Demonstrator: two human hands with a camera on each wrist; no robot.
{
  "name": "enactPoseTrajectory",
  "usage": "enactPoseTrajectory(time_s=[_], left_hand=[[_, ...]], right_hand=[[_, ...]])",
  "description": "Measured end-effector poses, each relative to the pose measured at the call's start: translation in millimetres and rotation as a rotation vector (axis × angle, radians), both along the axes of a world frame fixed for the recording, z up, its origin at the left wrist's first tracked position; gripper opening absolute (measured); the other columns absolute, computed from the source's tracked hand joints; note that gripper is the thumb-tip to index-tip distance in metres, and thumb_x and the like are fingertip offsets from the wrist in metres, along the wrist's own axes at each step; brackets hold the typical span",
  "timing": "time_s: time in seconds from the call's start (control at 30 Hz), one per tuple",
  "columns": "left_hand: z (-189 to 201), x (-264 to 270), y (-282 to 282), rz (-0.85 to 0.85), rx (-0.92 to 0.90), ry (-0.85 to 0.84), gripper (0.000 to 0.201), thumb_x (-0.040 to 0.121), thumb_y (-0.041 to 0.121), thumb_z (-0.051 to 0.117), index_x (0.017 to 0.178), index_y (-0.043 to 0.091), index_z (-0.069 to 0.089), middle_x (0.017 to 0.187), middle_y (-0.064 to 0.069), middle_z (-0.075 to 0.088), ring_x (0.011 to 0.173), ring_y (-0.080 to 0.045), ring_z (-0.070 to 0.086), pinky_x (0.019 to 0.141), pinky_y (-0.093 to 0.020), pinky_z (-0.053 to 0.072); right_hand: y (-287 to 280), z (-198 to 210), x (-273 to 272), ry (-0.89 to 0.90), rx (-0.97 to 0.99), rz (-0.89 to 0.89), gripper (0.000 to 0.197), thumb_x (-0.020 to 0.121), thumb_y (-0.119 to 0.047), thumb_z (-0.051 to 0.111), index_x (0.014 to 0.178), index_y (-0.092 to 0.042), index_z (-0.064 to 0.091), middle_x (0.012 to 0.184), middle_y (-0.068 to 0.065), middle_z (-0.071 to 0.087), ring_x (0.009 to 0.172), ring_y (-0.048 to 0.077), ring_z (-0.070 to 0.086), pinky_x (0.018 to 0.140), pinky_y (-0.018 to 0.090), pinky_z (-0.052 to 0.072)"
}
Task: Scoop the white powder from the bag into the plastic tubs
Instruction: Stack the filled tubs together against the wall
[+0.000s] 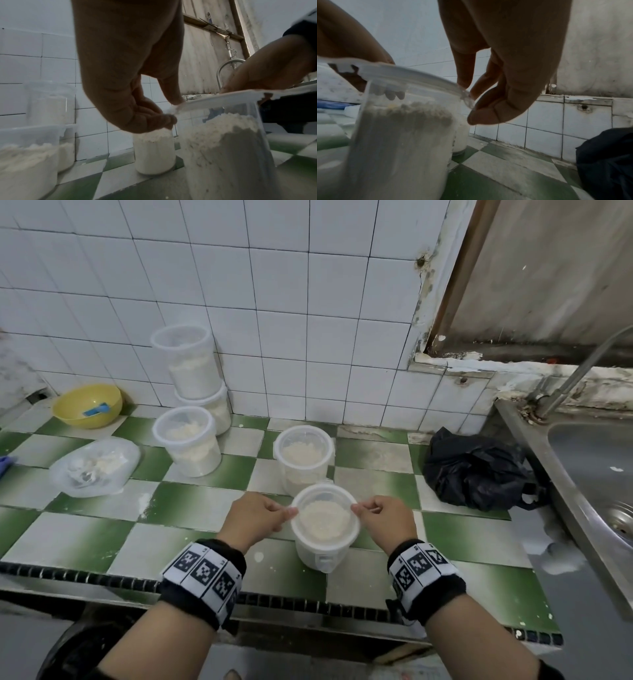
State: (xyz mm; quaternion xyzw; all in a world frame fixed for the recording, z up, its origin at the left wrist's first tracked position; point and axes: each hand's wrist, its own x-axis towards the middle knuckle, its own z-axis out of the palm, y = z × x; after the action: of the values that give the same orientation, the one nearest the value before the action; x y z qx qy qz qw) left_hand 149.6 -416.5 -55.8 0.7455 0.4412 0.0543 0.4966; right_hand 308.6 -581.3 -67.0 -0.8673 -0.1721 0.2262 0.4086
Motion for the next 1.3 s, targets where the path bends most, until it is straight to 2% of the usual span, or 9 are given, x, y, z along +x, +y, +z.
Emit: enactPoseTrajectory(time_s=[0.1, 0.2, 0.27, 0.33, 0.5, 0.8, 0.93, 1.03, 1.3], left_hand=[[-3.7, 5.3, -3.7, -0.029, -0.097, -0.044, 0.025, 0.09, 0.026, 0.069, 0.082, 0.004, 0.076, 0.077, -0.007, 0.074, 0.073, -0.019, 0.07, 0.085, -0.04, 0.059], [-4.9, 9.9, -5.0, -0.03, -0.092, -0.041, 0.029, 0.095, 0.024, 0.063, 0.084, -0.001, 0.074, 0.073, -0.006, 0.067, 0.069, -0.016, 0.059, 0.084, -0.038, 0.055], [-6.6, 12.1, -3.0, -0.051, -0.047, -0.037, 0.028, 0.096, 0.026, 0.06, 0.09, 0.002, 0.073, 0.079, -0.004, 0.067, 0.075, -0.017, 0.058, 0.079, -0.035, 0.052], [-6.3, 13.7, -1.1, -0.077, 0.009, -0.042, 0.023, 0.097, 0.027, 0.058, 0.096, 0.01, 0.073, 0.089, -0.001, 0.07, 0.085, -0.016, 0.062, 0.081, -0.031, 0.049], [-9.3, 17.4, 3.7, -0.105, 0.067, -0.052, 0.024, 0.097, 0.03, 0.059, 0.104, 0.013, 0.073, 0.098, 0.0, 0.072, 0.095, -0.016, 0.064, 0.084, -0.029, 0.047], [-16.3, 15.9, 4.6, -0.087, 0.071, -0.083, 0.03, 0.099, 0.038, 0.052, 0.114, 0.018, 0.07, 0.102, 0.004, 0.071, 0.095, -0.014, 0.064, 0.084, -0.031, 0.05], [-15.7, 3.0, 0.1, -0.025, -0.014, -0.209, 0.026, 0.099, 0.027, 0.055, 0.12, 0.019, 0.069, 0.108, 0.006, 0.072, 0.101, -0.01, 0.065, 0.091, -0.031, 0.051], [-19.5, -11.7, 2.3, 0.095, -0.007, -0.257, 0.02, 0.092, 0.026, 0.067, 0.111, 0.02, 0.073, 0.1, 0.006, 0.075, 0.094, -0.012, 0.069, 0.09, -0.04, 0.056], [-27.2, -41.8, 7.0, 0.332, 0.091, -0.258, 0.032, 0.071, 0.049, 0.082, 0.076, 0.019, 0.074, 0.08, 0.004, 0.075, 0.084, -0.017, 0.071, 0.085, -0.042, 0.056]], right_hand=[[0.5, -0.6, -0.4, 0.094, 0.006, -0.003, 0.013, 0.082, -0.029, 0.07, 0.091, -0.021, 0.068, 0.097, 0.002, 0.069, 0.079, 0.02, 0.066, 0.079, 0.038, 0.057], [1.1, 2.1, 0.3, 0.123, -0.051, 0.088, 0.056, 0.084, -0.023, 0.066, 0.135, -0.032, 0.045, 0.13, 0.003, 0.055, 0.092, 0.025, 0.067, 0.075, 0.041, 0.059], [-0.9, 11.1, 0.3, 0.254, -0.059, 0.209, 0.071, 0.089, -0.015, 0.06, 0.146, -0.038, 0.024, 0.111, 0.012, 0.064, 0.082, 0.028, 0.07, 0.069, 0.04, 0.06], [-3.4, 22.4, -1.6, 0.442, -0.059, 0.336, 0.069, 0.095, -0.011, 0.051, 0.148, -0.038, 0.017, 0.082, 0.021, 0.069, 0.07, 0.031, 0.071, 0.064, 0.04, 0.06], [-2.8, 27.5, -5.1, 0.614, -0.034, 0.34, 0.045, 0.102, -0.018, 0.039, 0.144, -0.03, 0.03, 0.07, 0.027, 0.066, 0.06, 0.033, 0.069, 0.062, 0.043, 0.059], [1.1, 26.1, -12.9, 0.781, 0.024, 0.192, 0.043, 0.102, -0.018, 0.036, 0.142, -0.026, 0.024, 0.084, 0.037, 0.064, 0.074, 0.041, 0.068, 0.069, 0.05, 0.058], [3.0, 19.0, -31.0, 0.822, 0.092, 0.164, 0.039, 0.103, -0.018, 0.034, 0.138, -0.029, 0.024, 0.09, 0.037, 0.065, 0.082, 0.046, 0.068, 0.074, 0.053, 0.056], [10.4, 12.9, -45.9, 0.848, 0.163, 0.146, 0.04, 0.103, -0.019, 0.034, 0.139, -0.029, 0.019, 0.086, 0.034, 0.067, 0.08, 0.043, 0.069, 0.069, 0.05, 0.058], [32.5, 4.8, -67.2, 0.817, 0.238, 0.119, 0.043, 0.103, -0.02, 0.035, 0.14, -0.029, 0.015, 0.091, 0.033, 0.066, 0.079, 0.041, 0.069, 0.067, 0.046, 0.059]])
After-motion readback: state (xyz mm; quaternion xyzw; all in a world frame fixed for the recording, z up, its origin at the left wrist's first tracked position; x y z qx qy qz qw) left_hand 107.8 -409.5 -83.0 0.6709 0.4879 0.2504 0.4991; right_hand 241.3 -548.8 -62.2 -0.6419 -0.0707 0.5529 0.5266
